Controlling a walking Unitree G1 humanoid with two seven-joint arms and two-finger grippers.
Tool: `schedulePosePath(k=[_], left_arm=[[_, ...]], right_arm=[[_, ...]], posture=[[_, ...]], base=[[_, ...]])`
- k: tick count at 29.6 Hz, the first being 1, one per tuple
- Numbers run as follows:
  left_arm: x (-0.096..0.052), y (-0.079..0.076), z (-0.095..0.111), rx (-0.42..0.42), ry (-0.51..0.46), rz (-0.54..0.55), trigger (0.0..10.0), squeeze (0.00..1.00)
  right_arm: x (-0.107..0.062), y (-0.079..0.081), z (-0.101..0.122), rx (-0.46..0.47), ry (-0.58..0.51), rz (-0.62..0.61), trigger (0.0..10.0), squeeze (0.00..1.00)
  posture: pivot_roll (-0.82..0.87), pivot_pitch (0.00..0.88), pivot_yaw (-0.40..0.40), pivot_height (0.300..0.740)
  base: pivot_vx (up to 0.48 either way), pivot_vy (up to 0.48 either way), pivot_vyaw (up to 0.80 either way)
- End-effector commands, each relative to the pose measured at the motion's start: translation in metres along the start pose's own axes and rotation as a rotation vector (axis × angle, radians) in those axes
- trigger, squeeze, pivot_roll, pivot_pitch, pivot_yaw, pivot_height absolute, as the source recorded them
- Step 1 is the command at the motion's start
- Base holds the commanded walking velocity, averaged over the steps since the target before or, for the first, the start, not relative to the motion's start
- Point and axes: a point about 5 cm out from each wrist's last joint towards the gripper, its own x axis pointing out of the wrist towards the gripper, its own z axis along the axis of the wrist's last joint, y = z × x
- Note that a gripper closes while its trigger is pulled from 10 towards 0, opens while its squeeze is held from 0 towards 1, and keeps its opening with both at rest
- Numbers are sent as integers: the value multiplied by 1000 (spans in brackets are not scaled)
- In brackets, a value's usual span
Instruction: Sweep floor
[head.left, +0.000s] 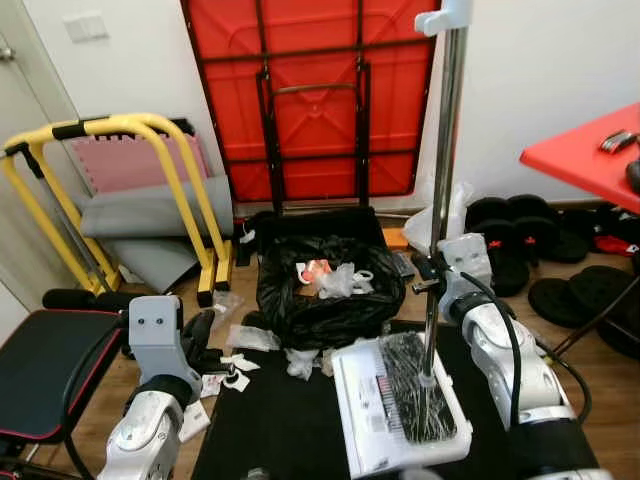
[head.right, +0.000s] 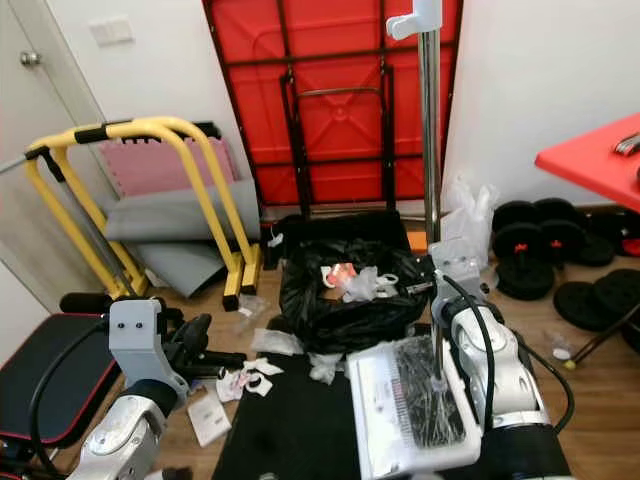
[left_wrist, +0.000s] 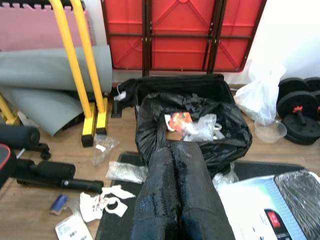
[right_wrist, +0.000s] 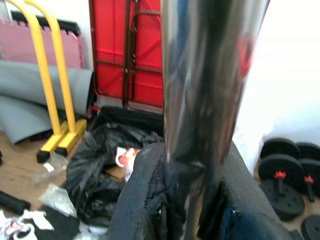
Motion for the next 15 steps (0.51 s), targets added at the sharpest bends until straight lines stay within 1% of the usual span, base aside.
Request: schedulePosePath(k=[1, 5, 7, 11, 12, 13, 15], left_arm=[[-1, 1, -1, 9, 9, 0, 10000, 0], [-1, 1, 0, 9, 10, -3, 10000, 0], [-2, 0, 0, 10, 11, -6, 10000, 0], [-3, 1, 0, 11, 13, -7, 10000, 0], [-3, 1, 0, 11, 13, -7, 10000, 0], [-3, 1, 0, 11, 14, -7, 10000, 0], [-4, 0, 0, 13, 17, -11, 10000, 0]], right_arm=[[5, 0, 16, -4, -81, -1, 10000, 0], [7, -4, 20, -20, -99, -18, 10000, 0], [12, -13, 29, -24, -140, -51, 10000, 0], [18, -26, 47, 20, -211, -85, 10000, 0], [18, -26, 47, 20, -211, -85, 10000, 0], [20, -30, 53, 33, -231, -96, 10000, 0], [25, -42, 66, 98, -277, -131, 10000, 0]], posture=[[-111, 0, 18, 620], [-109, 0, 19, 605], [-105, 2, 20, 590], [-101, 6, 22, 570], [-101, 6, 22, 570], [-100, 9, 23, 565], [-98, 9, 24, 555]], base=[[0, 0, 0], [0, 0, 0], [0, 0, 0], [0, 0, 0], [0, 0, 0], [0, 0, 0], [0, 0, 0]])
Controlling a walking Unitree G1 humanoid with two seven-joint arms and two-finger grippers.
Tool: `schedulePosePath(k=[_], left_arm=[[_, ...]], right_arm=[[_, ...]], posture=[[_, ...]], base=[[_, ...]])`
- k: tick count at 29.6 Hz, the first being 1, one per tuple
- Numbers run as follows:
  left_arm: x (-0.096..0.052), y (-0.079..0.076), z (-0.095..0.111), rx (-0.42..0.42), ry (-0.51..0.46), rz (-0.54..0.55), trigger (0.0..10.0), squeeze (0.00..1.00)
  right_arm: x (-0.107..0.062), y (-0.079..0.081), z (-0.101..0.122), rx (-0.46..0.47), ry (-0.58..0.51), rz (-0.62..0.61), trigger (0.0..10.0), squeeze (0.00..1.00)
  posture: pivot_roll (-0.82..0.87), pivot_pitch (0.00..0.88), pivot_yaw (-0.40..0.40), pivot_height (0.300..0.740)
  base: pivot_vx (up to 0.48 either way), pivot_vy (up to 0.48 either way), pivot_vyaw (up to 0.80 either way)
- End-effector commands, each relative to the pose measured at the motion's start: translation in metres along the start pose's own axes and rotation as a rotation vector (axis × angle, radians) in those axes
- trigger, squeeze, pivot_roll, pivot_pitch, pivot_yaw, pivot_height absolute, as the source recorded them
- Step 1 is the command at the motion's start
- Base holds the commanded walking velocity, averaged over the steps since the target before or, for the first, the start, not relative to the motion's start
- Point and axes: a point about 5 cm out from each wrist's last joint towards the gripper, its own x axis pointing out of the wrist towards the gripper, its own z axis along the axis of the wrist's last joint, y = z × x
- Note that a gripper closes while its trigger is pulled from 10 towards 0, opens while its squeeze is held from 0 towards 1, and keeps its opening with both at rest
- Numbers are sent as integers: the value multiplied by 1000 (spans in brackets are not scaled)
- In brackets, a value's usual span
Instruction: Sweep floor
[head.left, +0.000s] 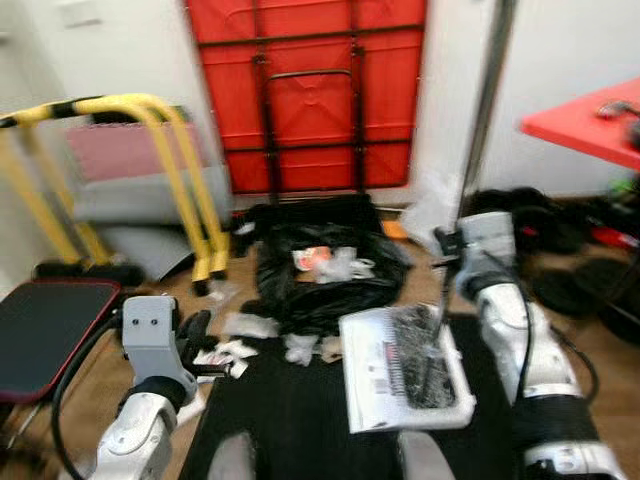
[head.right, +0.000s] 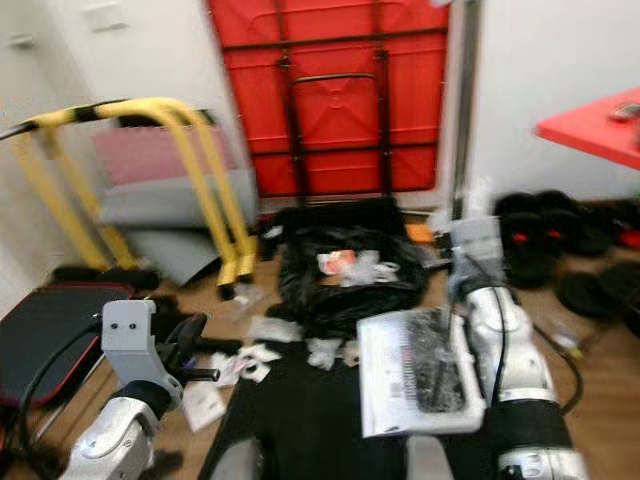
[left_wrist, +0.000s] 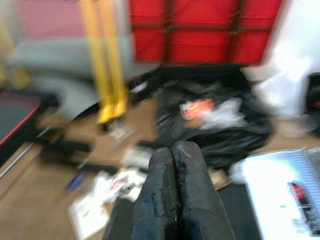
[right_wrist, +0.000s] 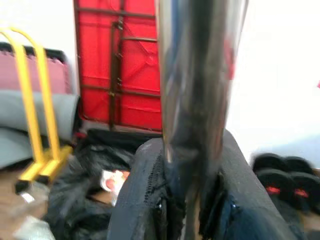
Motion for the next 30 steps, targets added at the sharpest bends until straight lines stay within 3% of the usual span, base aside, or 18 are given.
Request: schedulePosePath(k=[1, 9, 26, 30], left_arm=[[2, 1, 6, 19, -16, -11, 10000, 0], [-1, 0, 8, 24, -14, -19, 10000, 0], [-4, -1, 10, 41, -3, -41, 10000, 0], [-4, -2, 11, 43, -3, -46, 10000, 0]], right_arm=[[11, 2, 31, 75, -150, 3, 10000, 0], [18, 8, 22, -19, -143, 19, 10000, 0], [29, 1, 10, -78, -122, -16, 10000, 0], [27, 2, -3, -71, -80, -18, 10000, 0]], posture=[[-94, 15, 25, 550], [-77, 28, 29, 515], [-64, 46, 44, 460], [-59, 43, 46, 450]], base=[[0, 0, 0], [0, 0, 0], [0, 0, 0], [0, 0, 0]])
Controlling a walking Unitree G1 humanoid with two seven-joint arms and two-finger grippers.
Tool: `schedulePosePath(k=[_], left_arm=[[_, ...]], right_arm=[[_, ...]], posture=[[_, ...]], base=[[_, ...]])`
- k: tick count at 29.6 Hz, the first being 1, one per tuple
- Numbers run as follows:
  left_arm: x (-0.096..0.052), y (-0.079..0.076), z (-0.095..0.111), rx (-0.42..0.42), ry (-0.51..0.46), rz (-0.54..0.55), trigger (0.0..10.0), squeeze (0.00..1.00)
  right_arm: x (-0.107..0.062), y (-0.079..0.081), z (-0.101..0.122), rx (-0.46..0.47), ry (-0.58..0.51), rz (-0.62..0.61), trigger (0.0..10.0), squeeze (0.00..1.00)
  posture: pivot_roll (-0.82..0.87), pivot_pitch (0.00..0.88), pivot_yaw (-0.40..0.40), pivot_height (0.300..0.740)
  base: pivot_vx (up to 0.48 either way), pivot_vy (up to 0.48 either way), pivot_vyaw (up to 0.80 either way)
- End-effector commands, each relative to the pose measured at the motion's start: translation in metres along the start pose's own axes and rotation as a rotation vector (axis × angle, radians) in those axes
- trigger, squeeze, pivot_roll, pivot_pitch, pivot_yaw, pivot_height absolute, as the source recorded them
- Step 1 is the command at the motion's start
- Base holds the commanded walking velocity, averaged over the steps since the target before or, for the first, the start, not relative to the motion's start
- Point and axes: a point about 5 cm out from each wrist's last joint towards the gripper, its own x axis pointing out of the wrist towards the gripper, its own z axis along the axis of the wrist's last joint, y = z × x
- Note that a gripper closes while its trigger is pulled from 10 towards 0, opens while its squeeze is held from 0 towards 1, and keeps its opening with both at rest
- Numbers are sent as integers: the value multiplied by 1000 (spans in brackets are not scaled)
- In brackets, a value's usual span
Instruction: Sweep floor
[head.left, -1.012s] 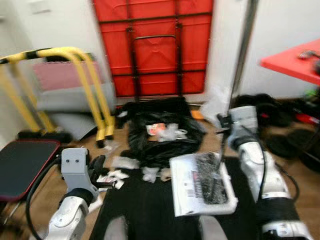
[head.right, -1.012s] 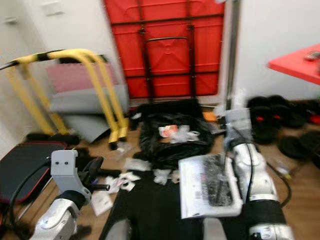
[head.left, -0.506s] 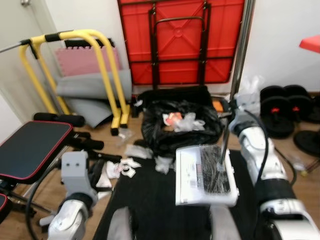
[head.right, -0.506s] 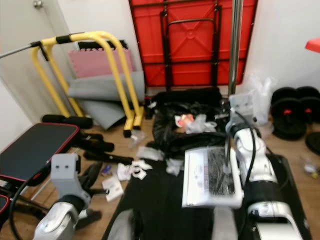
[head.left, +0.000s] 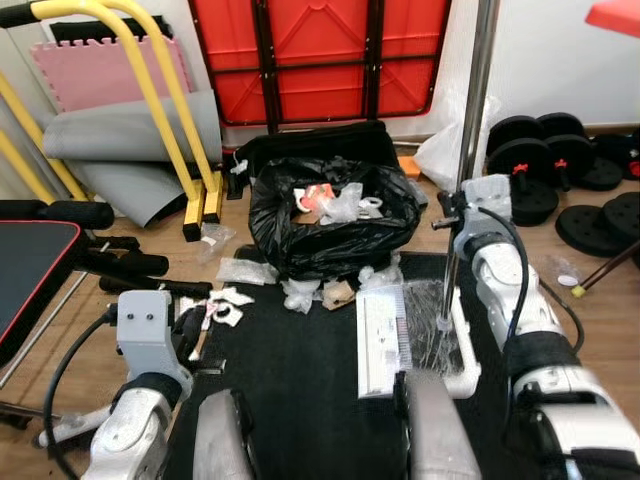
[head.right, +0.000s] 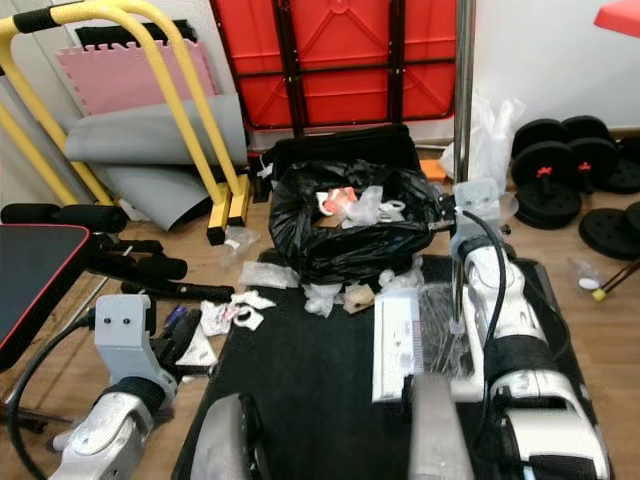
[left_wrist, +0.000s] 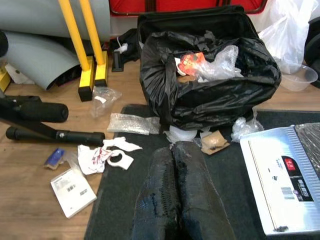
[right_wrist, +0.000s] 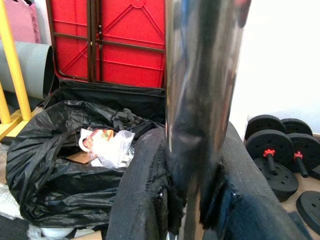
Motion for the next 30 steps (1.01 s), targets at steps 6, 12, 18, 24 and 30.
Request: schedulePosePath(k=[6, 12, 18, 24, 30], left_arm=[[1, -3, 1, 8, 10, -37, 10000, 0], [2, -6, 3, 10, 4, -59, 10000, 0], [2, -15, 6, 15, -7, -112, 10000, 0], [2, -17, 6, 14, -9, -110, 10000, 0], [2, -17, 6, 10, -9, -104, 10000, 0]], right_arm=[[2, 12, -5, 62, -2, 12, 10000, 0], [3, 18, -8, 105, 11, 22, 10000, 0], [5, 24, -7, 164, -8, 28, 10000, 0], [1, 26, -11, 162, -26, 36, 10000, 298], [-8, 17, -28, 131, 33, 19, 10000, 1000]], posture=[[-58, 38, 45, 430], [-59, 34, 44, 415], [-64, 37, 42, 400], [-66, 41, 32, 400], [-71, 41, 26, 400]], base=[[0, 0, 0], [0, 0, 0], [0, 0, 0], [0, 0, 0], [0, 0, 0]])
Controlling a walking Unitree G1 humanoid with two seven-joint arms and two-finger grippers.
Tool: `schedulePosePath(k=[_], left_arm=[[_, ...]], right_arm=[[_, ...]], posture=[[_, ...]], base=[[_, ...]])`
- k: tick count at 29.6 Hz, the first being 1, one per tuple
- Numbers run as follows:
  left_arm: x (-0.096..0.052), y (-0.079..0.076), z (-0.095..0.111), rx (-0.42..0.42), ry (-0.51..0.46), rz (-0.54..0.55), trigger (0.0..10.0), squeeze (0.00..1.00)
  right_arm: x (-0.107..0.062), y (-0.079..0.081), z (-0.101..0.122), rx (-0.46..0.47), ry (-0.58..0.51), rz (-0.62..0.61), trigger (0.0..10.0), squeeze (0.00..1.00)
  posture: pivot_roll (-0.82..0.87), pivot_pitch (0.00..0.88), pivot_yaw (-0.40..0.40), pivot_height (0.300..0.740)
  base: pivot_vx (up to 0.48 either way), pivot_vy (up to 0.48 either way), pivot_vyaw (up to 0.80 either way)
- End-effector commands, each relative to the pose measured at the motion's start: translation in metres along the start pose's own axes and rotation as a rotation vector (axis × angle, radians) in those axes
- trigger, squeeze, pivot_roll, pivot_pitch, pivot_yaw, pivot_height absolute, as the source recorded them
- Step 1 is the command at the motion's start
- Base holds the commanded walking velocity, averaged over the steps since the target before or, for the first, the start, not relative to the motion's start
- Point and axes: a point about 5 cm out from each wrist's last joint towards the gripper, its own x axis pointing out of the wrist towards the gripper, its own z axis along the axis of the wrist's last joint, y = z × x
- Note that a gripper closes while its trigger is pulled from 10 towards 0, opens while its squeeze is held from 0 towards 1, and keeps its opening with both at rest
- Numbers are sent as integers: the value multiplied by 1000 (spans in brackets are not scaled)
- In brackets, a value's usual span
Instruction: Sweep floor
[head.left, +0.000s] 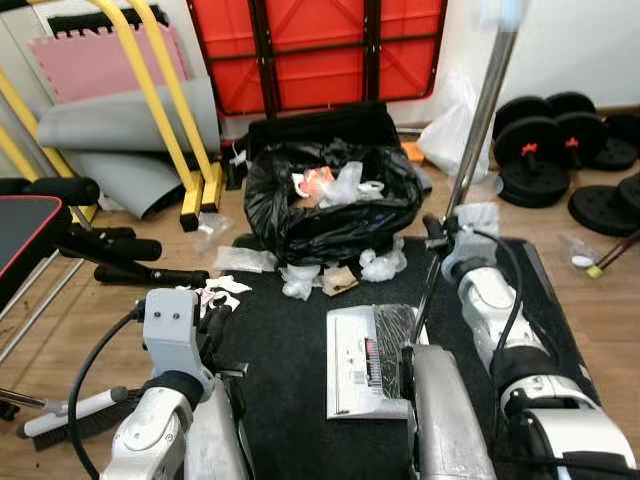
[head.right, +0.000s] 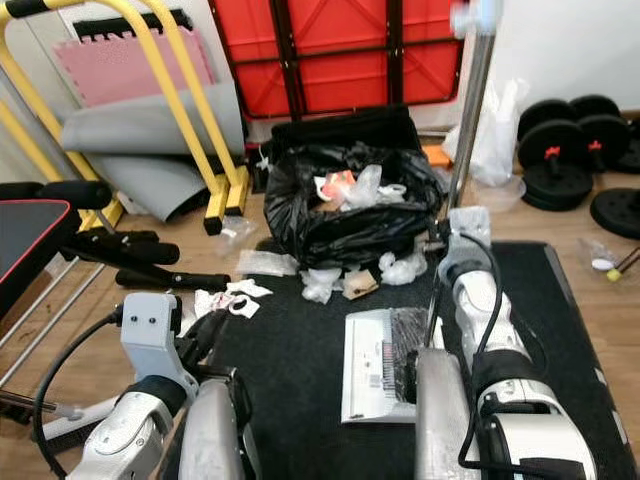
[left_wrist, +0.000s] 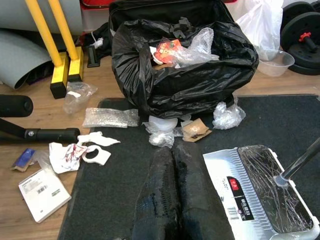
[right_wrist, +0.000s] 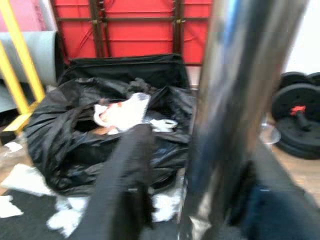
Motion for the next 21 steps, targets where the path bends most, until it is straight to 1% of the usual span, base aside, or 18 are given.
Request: schedulePosePath(k=[1, 3, 4, 5, 6, 8, 9, 10, 11, 12, 13, 14, 15, 16, 18, 19, 20, 21], left_arm=[[-1, 0, -2, 2, 15, -29, 10000, 0], [-1, -1, -2, 1, 15, -29, 10000, 0], [-1, -1, -2, 1, 15, -29, 10000, 0], [0, -1, -2, 1, 14, -29, 10000, 0], [0, -1, -2, 1, 14, -29, 10000, 0], [0, -1, -2, 0, 13, -29, 10000, 0], [0, -1, -2, 0, 13, -29, 10000, 0], [1, -1, -3, -1, 13, -28, 10000, 0], [1, -1, -3, -1, 13, -28, 10000, 0], [1, 0, -3, -1, 12, -23, 10000, 0], [1, 0, -3, -1, 12, -23, 10000, 0], [1, 1, -3, -4, 10, -15, 10000, 0], [1, 1, -3, -4, 10, -15, 10000, 0], [1, 4, -3, -6, 6, -2, 10000, 0], [1, 4, -3, -6, 6, -2, 10000, 0], [2, 5, -3, -6, 4, 1, 10000, 0], [2, 4, -2, -7, -1, 1, 10000, 0], [2, 4, -2, -7, -1, 1, 10000, 0]], right_arm=[[-5, -3, -10, -14, 38, -4, 10000, 1000], [-9, -7, -17, -26, 65, -16, 10000, 1000], [-9, -7, -17, -26, 65, -16, 10000, 1000], [-15, -13, -24, -32, 88, -26, 10000, 1000], [-15, -13, -24, -32, 88, -26, 10000, 1000], [-22, -18, -31, -40, 111, -31, 10000, 1000], [-22, -18, -31, -40, 111, -31, 10000, 1000], [-27, -19, -36, -40, 129, -26, 10000, 1000], [-27, -19, -36, -40, 129, -26, 10000, 1000], [-34, -19, -42, -33, 147, -10, 10000, 1000], [-34, -19, -42, -33, 147, -10, 10000, 1000], [-43, -18, -49, -26, 164, 18, 10000, 878], [-43, -18, -49, -26, 164, 18, 10000, 878], [-61, -13, -52, 48, 172, 120, 10000, 0], [-61, -13, -52, 48, 172, 120, 10000, 0], [-69, -9, -50, 101, 165, 184, 10000, 0], [-79, -2, -42, 119, 140, 267, 10000, 0], [-79, -2, -42, 119, 140, 267, 10000, 0]], posture=[[-71, 41, 26, 400], [-71, 41, 26, 400], [-71, 41, 26, 400], [-78, 38, 23, 400], [-78, 38, 23, 400], [-81, 38, 23, 400], [-81, 38, 23, 400], [-86, 36, 21, 400], [-86, 36, 21, 400], [-87, 36, 20, 400], [-87, 36, 20, 400], [-90, 34, 16, 400], [-90, 34, 16, 400], [-99, 28, 11, 405], [-99, 28, 11, 409], [-99, 28, 11, 414], [-113, 24, 13, 419], [-113, 24, 13, 419]], base=[[0, 0, 0], [0, 0, 0], [0, 0, 0], [0, 0, 0], [0, 0, 0], [0, 0, 0], [0, 0, 0], [0, 0, 0], [0, 0, 0], [0, 0, 0], [0, 0, 0], [0, 0, 0], [0, 0, 0], [0, 0, 0], [0, 0, 0], [0, 0, 0], [0, 0, 0], [0, 0, 0]])
